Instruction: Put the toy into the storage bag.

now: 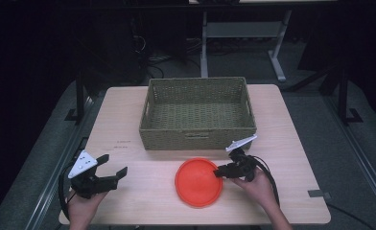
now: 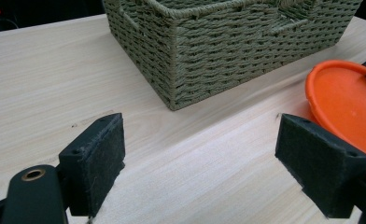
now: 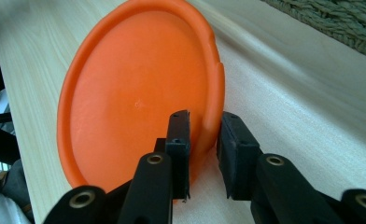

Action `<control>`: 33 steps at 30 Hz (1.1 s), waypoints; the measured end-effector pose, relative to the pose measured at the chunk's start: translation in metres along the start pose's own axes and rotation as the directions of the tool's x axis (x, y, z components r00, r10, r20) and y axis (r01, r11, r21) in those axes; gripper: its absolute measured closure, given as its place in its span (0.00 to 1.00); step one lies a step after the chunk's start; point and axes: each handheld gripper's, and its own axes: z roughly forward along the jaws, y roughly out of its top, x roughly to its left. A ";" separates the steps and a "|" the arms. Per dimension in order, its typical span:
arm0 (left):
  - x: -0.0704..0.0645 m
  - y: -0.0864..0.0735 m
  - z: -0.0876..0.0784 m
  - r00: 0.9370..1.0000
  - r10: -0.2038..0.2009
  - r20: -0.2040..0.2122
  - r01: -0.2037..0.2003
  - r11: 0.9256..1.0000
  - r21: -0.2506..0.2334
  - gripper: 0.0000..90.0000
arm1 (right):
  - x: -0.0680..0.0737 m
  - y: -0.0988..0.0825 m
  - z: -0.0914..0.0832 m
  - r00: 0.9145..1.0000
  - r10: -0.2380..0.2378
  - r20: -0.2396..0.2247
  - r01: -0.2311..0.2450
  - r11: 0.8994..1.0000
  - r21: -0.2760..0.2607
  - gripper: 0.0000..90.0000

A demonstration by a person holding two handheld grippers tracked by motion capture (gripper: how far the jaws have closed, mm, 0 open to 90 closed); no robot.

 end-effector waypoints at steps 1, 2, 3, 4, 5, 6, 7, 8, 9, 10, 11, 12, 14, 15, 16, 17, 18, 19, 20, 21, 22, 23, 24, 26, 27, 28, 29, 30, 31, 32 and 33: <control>0.000 0.000 0.000 1.000 0.000 -0.002 0.000 1.000 0.000 0.17 | 0.000 0.000 -0.001 1.000 0.004 -0.002 -0.004 1.000 -0.003 0.84; 0.000 0.000 -0.001 1.000 -0.001 -0.003 0.001 1.000 -0.001 0.17 | 0.000 0.000 -0.001 1.000 0.004 -0.007 -0.004 1.000 -0.015 0.85; 0.000 0.000 -0.001 1.000 -0.001 -0.003 0.001 1.000 -0.002 0.17 | 0.001 0.000 -0.002 1.000 0.005 -0.013 -0.005 1.000 -0.021 0.86; 0.001 0.000 -0.001 1.000 -0.001 -0.003 0.001 1.000 -0.004 0.17 | 0.001 0.000 -0.003 1.000 0.006 -0.021 -0.007 0.999 -0.031 0.87; 0.001 0.000 -0.001 1.000 -0.002 -0.003 0.002 1.000 -0.005 0.17 | 0.002 0.000 -0.005 0.999 0.005 -0.031 -0.007 0.999 -0.041 0.88; 0.001 0.000 -0.001 1.000 -0.003 -0.002 0.003 1.000 -0.005 0.17 | 0.002 0.000 -0.005 0.999 0.004 -0.048 -0.007 0.998 -0.059 0.89; 0.001 0.000 -0.001 1.000 -0.003 -0.002 0.003 1.000 -0.004 0.17 | 0.002 0.001 -0.007 0.998 0.006 -0.060 -0.010 0.998 -0.069 0.90; 0.001 0.000 -0.001 1.000 -0.006 0.000 0.006 1.000 -0.005 0.17 | 0.002 0.001 -0.008 0.998 0.006 -0.064 -0.011 0.997 -0.075 0.90; 0.002 0.000 0.000 1.000 -0.004 0.001 0.004 1.000 -0.005 0.17 | 0.003 0.001 -0.009 0.998 0.006 -0.069 -0.011 0.997 -0.080 0.90; 0.001 0.000 0.000 1.000 -0.006 0.002 0.006 1.000 -0.006 0.17 | 0.003 0.001 -0.009 0.997 0.006 -0.079 -0.013 0.996 -0.088 0.91; 0.001 0.000 -0.001 1.000 -0.005 0.002 0.005 1.000 -0.007 0.17 | 0.003 0.001 -0.010 0.996 0.006 -0.094 -0.016 0.995 -0.099 0.91; 0.001 0.000 -0.001 1.000 -0.005 0.001 0.005 1.000 -0.007 0.17 | 0.003 0.002 -0.011 0.994 0.003 -0.108 -0.014 0.994 -0.110 0.91; 0.001 0.000 -0.001 1.000 -0.005 0.000 0.005 1.000 -0.012 0.17 | 0.005 0.002 -0.014 0.993 -0.001 -0.117 -0.013 0.994 -0.113 0.91; 0.002 0.000 -0.001 1.000 -0.011 0.001 0.011 1.000 -0.012 0.17 | 0.006 0.003 -0.015 0.993 -0.007 -0.115 -0.006 0.994 -0.112 0.91; 0.002 0.000 -0.001 1.000 -0.014 0.001 0.014 1.000 -0.011 0.17 | 0.008 0.004 -0.016 0.993 -0.012 -0.114 -0.001 0.994 -0.111 0.91; 0.002 0.000 -0.001 1.000 -0.013 0.001 0.013 1.000 -0.011 0.17 | 0.008 0.005 -0.018 0.993 -0.018 -0.114 0.005 0.994 -0.113 0.91; 0.002 0.000 -0.002 1.000 -0.014 0.001 0.014 1.000 -0.012 0.17 | 0.010 0.006 -0.020 0.993 -0.018 -0.114 0.005 0.994 -0.114 0.91; 0.002 0.000 -0.002 1.000 -0.015 0.001 0.015 1.000 -0.013 0.17 | 0.010 0.007 -0.022 0.993 -0.021 -0.113 0.007 0.993 -0.117 0.91; 0.002 0.000 -0.002 1.000 -0.013 -0.001 0.013 1.000 -0.013 0.17 | 0.011 0.007 -0.024 0.993 -0.025 -0.116 0.011 0.992 -0.126 0.91; 0.002 0.000 -0.002 1.000 -0.012 -0.001 0.012 1.000 -0.012 0.17 | 0.012 0.008 -0.027 0.993 -0.028 -0.116 0.012 0.991 -0.132 0.91; 0.002 0.000 -0.002 1.000 -0.012 -0.001 0.012 1.000 -0.013 0.17 | 0.013 0.008 -0.030 0.993 -0.031 -0.116 0.015 0.990 -0.141 0.91; 0.002 0.000 -0.002 1.000 -0.013 -0.001 0.013 1.000 -0.012 0.17 | 0.013 0.008 -0.033 0.992 -0.031 -0.119 0.013 0.989 -0.149 0.91; 0.002 0.000 -0.002 1.000 -0.014 0.000 0.014 1.000 -0.012 0.17 | 0.013 0.008 -0.036 0.992 -0.032 -0.123 0.012 0.987 -0.159 0.91; 0.002 0.000 -0.001 1.000 -0.016 0.002 0.016 1.000 -0.014 0.17 | 0.013 0.008 -0.043 0.991 -0.031 -0.129 0.009 0.986 -0.169 0.91; 0.001 0.000 -0.001 1.000 -0.016 0.002 0.016 1.000 -0.014 0.17 | 0.014 0.009 -0.047 0.991 -0.031 -0.127 0.008 0.985 -0.175 0.91; 0.001 0.000 -0.001 1.000 -0.015 0.002 0.015 1.000 -0.012 0.17 | 0.014 0.009 -0.051 0.992 -0.038 -0.119 0.016 0.983 -0.181 0.91; 0.001 0.000 -0.001 1.000 -0.015 0.001 0.015 1.000 -0.012 0.17 | 0.014 0.010 -0.055 0.993 -0.041 -0.114 0.019 0.982 -0.186 0.91; 0.001 0.000 -0.001 1.000 -0.013 0.000 0.013 1.000 -0.013 0.17 | 0.014 0.010 -0.058 0.993 -0.044 -0.110 0.022 0.981 -0.191 0.91; 0.001 0.000 -0.002 1.000 -0.011 -0.001 0.011 1.000 -0.015 0.17 | 0.015 0.011 -0.062 0.993 -0.044 -0.106 0.022 0.981 -0.195 0.91; 0.001 0.000 -0.002 1.000 -0.011 -0.002 0.011 1.000 -0.014 0.17 | 0.014 0.012 -0.065 0.993 -0.048 -0.103 0.027 0.980 -0.198 0.91; 0.001 0.000 -0.002 1.000 -0.013 -0.001 0.013 1.000 -0.016 0.17 | 0.014 0.012 -0.068 0.994 -0.050 -0.100 0.029 0.979 -0.201 0.91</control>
